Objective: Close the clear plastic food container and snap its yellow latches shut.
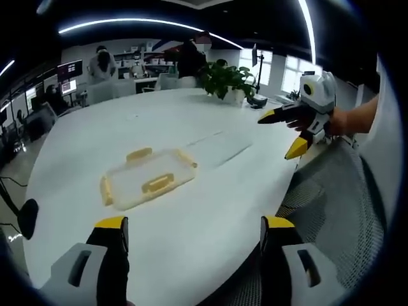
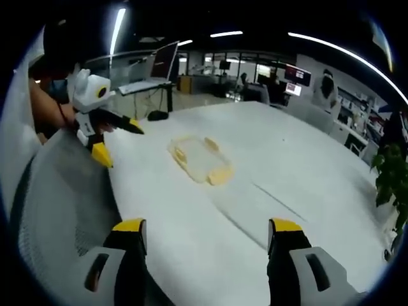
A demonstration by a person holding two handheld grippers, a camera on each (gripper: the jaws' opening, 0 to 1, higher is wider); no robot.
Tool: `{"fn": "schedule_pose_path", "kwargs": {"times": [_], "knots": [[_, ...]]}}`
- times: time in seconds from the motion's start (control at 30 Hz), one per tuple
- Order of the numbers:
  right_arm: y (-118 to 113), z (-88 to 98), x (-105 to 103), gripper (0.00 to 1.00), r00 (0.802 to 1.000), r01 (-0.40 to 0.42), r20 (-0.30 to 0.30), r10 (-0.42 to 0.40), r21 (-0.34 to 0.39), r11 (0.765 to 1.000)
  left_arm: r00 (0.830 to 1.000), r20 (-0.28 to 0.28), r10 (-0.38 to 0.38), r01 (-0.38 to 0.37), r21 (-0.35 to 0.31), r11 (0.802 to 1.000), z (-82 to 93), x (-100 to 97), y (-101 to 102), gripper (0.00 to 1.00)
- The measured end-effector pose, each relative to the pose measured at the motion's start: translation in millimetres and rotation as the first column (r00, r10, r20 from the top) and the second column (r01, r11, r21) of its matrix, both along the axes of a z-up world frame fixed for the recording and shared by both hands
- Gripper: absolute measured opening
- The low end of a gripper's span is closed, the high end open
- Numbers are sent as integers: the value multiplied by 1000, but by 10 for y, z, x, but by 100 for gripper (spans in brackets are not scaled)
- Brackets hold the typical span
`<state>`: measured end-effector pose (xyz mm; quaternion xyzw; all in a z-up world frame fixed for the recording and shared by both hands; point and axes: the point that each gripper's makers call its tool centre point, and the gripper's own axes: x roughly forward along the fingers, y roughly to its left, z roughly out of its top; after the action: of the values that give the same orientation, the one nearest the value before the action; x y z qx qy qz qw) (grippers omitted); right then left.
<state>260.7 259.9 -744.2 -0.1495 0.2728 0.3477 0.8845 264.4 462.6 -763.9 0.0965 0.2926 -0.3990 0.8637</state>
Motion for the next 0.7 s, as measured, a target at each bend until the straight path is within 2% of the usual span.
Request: {"fn": "schedule_pose_path", "kwargs": {"times": [0.23,0.7], "knots": [[47,-11,64,78,1000,-28,2,28,-5,1000,1000,2,-1,1,10,1000,-24,42,31,84],[56,17,279,77,999,-33,4,33,-18,999,1000,6,7,-8,13,1000,-53,183,83,83]]}}
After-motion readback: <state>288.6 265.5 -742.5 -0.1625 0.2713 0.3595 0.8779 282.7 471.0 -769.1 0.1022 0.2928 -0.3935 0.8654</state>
